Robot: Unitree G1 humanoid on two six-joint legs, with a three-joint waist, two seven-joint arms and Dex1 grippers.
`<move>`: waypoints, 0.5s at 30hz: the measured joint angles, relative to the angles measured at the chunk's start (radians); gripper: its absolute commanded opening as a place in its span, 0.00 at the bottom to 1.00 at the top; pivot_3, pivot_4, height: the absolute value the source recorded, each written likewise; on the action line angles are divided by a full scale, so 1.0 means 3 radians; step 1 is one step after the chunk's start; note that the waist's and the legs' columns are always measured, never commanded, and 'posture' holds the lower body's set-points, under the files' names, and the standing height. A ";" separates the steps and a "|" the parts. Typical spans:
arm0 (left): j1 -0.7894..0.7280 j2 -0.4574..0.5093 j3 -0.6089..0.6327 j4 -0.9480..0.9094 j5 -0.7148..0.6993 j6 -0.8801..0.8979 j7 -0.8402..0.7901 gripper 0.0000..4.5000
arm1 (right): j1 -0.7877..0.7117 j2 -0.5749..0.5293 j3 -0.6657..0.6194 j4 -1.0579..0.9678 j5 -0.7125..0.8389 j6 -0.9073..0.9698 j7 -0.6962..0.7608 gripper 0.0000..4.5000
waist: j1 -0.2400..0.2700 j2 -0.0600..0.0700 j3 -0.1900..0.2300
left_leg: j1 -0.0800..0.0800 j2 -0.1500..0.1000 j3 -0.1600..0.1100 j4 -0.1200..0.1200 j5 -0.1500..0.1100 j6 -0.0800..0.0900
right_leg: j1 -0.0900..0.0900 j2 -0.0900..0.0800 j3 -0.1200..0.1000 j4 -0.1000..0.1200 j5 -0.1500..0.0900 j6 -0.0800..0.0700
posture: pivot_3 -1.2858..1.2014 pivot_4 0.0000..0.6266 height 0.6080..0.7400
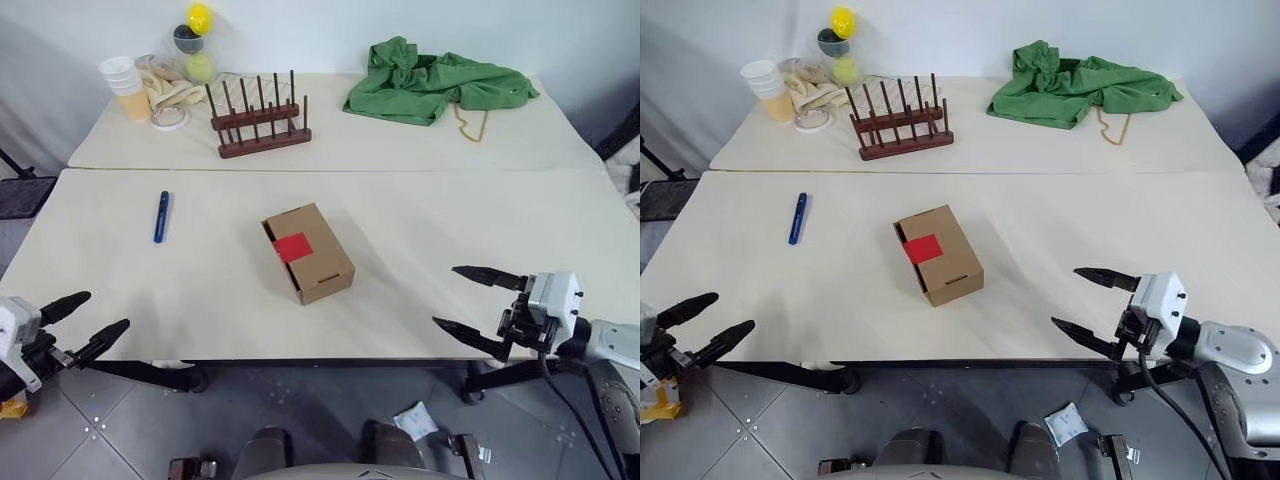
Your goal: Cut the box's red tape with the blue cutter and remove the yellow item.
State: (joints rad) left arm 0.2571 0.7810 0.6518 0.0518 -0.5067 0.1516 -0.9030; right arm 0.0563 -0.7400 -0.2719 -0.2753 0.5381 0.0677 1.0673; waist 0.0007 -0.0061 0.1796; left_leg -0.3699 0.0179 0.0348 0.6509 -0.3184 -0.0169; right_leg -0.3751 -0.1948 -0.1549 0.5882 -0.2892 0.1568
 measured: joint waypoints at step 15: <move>-0.0215 0.0083 -0.0148 0.0001 -0.0089 0.0453 -0.0275 0.73 | 0.0029 0.0013 0.0038 -0.0340 0.0094 0.0283 -0.0088 0.72 | 0.0001 0.0000 0.0000 | 0.0000 0.0000 0.0000 0.0002 0.0000 0.0000 | 0.0000 0.0000 0.0000 0.0003 0.0000 0.0000 | 0.52 0.24 1.00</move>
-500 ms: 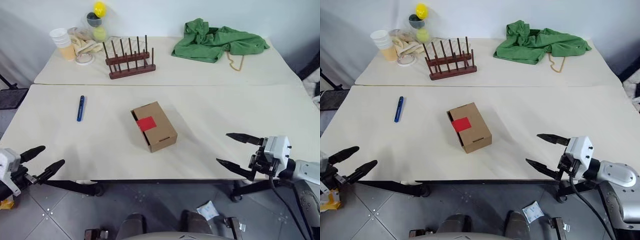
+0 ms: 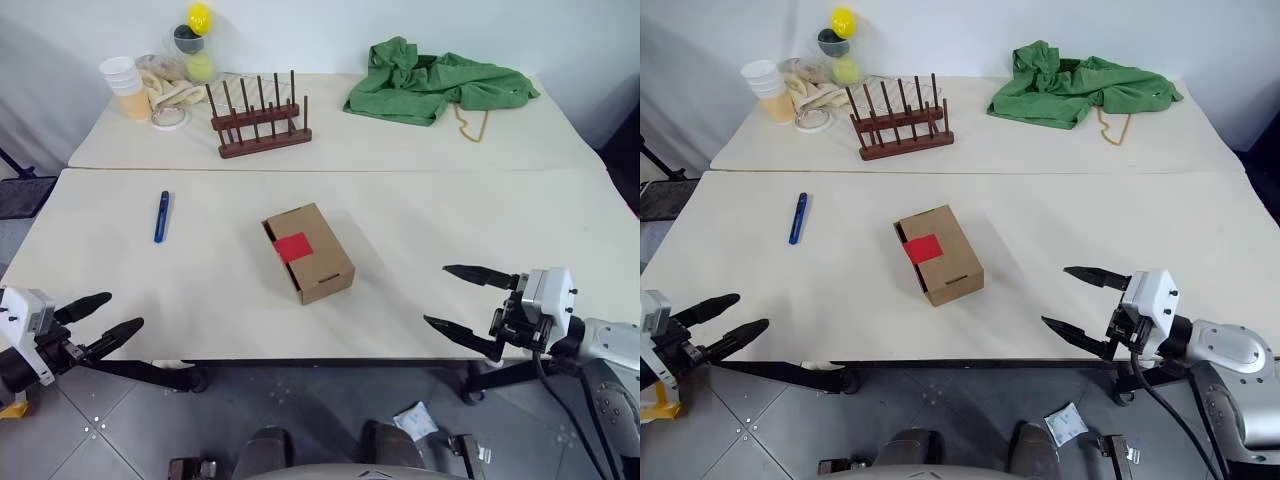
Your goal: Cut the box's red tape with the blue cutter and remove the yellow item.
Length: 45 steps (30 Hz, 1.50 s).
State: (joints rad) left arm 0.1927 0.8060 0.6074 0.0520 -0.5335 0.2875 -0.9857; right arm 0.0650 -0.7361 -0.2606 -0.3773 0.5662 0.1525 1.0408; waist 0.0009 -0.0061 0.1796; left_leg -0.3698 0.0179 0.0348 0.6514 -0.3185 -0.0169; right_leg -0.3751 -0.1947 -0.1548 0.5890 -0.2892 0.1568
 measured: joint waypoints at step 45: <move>-0.3141 -0.1078 -0.1957 0.1979 0.1036 -0.0192 -0.0431 0.00 | -0.1198 0.0673 0.1155 0.0422 -0.0772 0.1329 -0.1062 0.00 | -0.0023 -0.0012 -0.0002 | -0.0014 -0.0002 0.0002 0.0034 -0.0006 0.0004 | -0.0004 0.0000 -0.0001 0.0014 0.0003 0.0003 | 0.52 0.24 1.00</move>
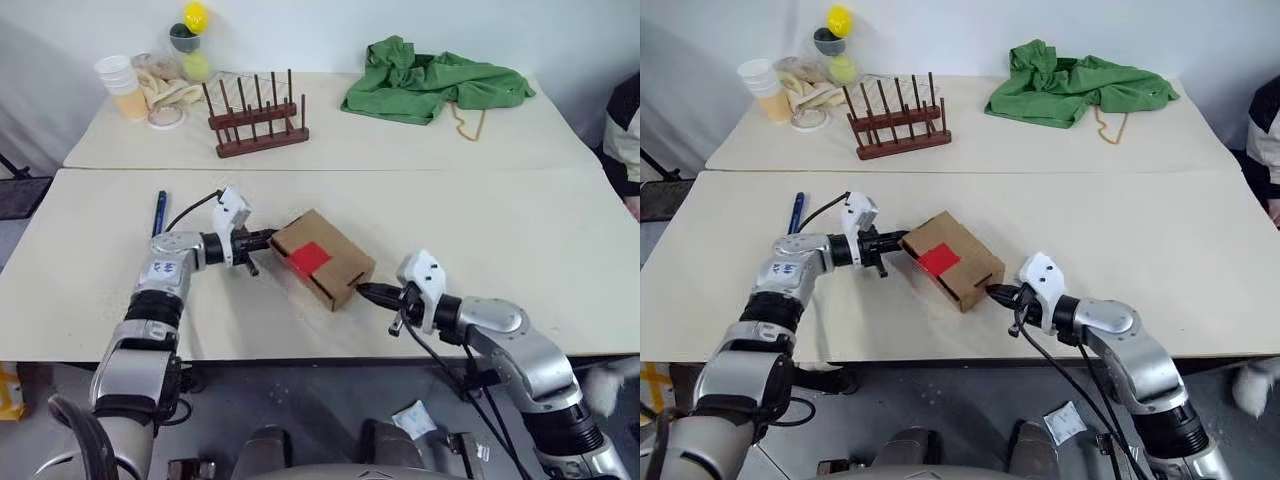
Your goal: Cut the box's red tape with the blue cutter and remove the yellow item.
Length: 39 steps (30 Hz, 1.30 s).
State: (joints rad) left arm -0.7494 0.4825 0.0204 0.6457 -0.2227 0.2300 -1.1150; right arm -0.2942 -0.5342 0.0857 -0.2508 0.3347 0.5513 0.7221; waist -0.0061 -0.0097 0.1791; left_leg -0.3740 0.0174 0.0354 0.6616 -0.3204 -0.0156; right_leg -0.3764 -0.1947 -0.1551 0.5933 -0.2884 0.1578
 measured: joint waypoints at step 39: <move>-0.0182 -0.0184 -0.0574 -0.0424 -0.0043 0.0778 -0.0251 0.00 | -0.0249 -0.0405 -0.0101 -0.0171 0.0154 0.0932 -0.0229 0.00 | 0.0090 -0.0001 0.0002 | -0.0009 -0.0002 0.0005 0.0013 -0.0004 0.0007 | -0.0001 -0.0003 0.0001 -0.0002 0.0001 0.0002 | 0.52 0.24 1.00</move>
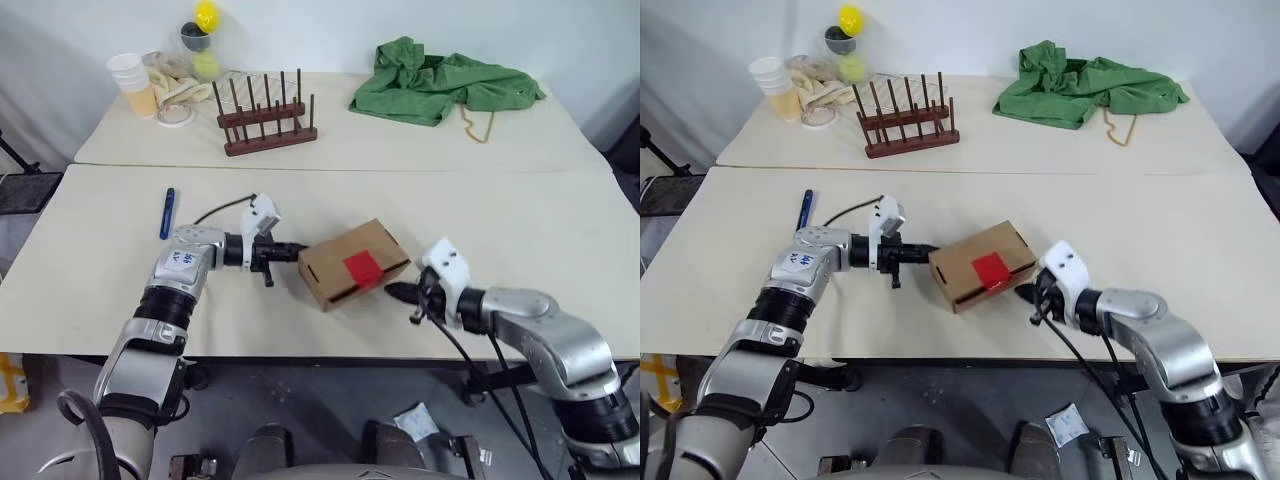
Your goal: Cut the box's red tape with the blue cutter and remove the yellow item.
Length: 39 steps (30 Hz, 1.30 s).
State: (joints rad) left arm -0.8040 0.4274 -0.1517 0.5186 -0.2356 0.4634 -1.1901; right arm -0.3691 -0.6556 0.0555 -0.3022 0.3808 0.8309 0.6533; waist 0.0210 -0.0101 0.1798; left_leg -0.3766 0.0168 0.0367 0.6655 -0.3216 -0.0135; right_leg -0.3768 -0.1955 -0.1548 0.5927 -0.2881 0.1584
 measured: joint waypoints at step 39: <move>0.2007 0.0645 0.2248 -0.1548 -0.0821 -0.0146 0.0897 0.94 | 0.0143 -0.0346 -0.1265 0.1244 0.0617 -0.2032 0.1985 0.88 | -0.0155 0.0001 0.0000 | 0.0015 0.0006 0.0002 -0.0017 -0.0004 -0.0004 | 0.0006 0.0001 -0.0002 -0.0003 0.0000 0.0001 | 0.52 0.24 1.00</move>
State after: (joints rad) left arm -0.2018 0.6209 0.5227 0.0541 -0.4818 0.4196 -0.9210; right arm -0.3261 -0.7594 -0.3241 0.0709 0.5658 0.2212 1.2487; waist -0.0255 -0.0098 0.1797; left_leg -0.3719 0.0186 0.0373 0.6605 -0.3227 -0.0146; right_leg -0.3751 -0.1954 -0.1554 0.5917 -0.2879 0.1587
